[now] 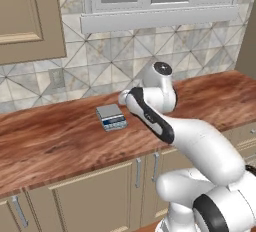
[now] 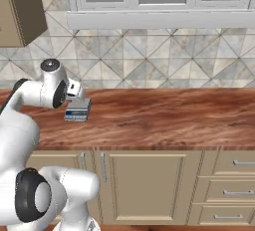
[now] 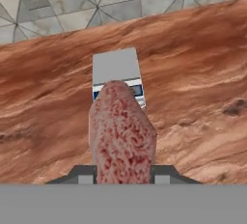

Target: Take the steak from the fridge and place it on the digital scale on the counter by the fridge. Wait a few seconds for a reading, then move it to the plate on the dining counter.

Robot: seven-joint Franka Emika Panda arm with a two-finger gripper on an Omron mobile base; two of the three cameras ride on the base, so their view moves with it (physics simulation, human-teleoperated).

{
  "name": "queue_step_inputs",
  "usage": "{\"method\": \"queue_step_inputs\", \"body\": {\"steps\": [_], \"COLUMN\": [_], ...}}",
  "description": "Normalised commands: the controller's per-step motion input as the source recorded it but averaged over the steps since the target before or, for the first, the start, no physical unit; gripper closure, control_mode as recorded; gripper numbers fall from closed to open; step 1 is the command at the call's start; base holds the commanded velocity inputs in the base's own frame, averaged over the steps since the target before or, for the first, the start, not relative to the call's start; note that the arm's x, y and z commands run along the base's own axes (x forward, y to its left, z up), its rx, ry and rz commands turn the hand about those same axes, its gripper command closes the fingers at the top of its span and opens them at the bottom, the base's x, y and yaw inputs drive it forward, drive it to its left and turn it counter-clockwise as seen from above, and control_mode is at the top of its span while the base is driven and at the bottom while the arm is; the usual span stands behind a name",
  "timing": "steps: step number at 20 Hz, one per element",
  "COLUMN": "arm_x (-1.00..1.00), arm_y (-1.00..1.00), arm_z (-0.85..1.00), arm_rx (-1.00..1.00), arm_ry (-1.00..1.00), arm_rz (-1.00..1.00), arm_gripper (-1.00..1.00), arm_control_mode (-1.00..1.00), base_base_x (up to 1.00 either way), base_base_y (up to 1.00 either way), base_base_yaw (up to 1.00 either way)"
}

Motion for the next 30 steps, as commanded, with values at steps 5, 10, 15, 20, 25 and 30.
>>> {"method": "queue_step_inputs", "body": {"steps": [5,10,15,20,25,30], "arm_x": [0.94,0.9,0.71,0.71,0.71,0.65], "arm_y": [0.12,0.1,0.2,0.34,0.28,0.03], "arm_z": [-0.37,-0.23,-0.46,-0.53,-0.24,-0.18], "arm_rx": [-0.03,-0.01,-0.03,-0.03,0.0,-0.01], "arm_ry": [0.0,0.0,0.02,0.02,0.0,0.0], "arm_rz": [0.35,0.35,0.3,0.26,0.19,0.06], "arm_gripper": [1.0,1.0,1.0,1.0,1.0,1.0], "arm_control_mode": [-1.0,-1.0,-1.0,-1.0,-1.0,-1.0], "base_base_x": [0.0,0.0,0.0,0.0,0.0,0.0], "base_base_y": [0.0,0.0,0.0,0.0,0.0,0.0], "base_base_yaw": [0.0,0.0,0.0,0.0,0.0,0.0]}}
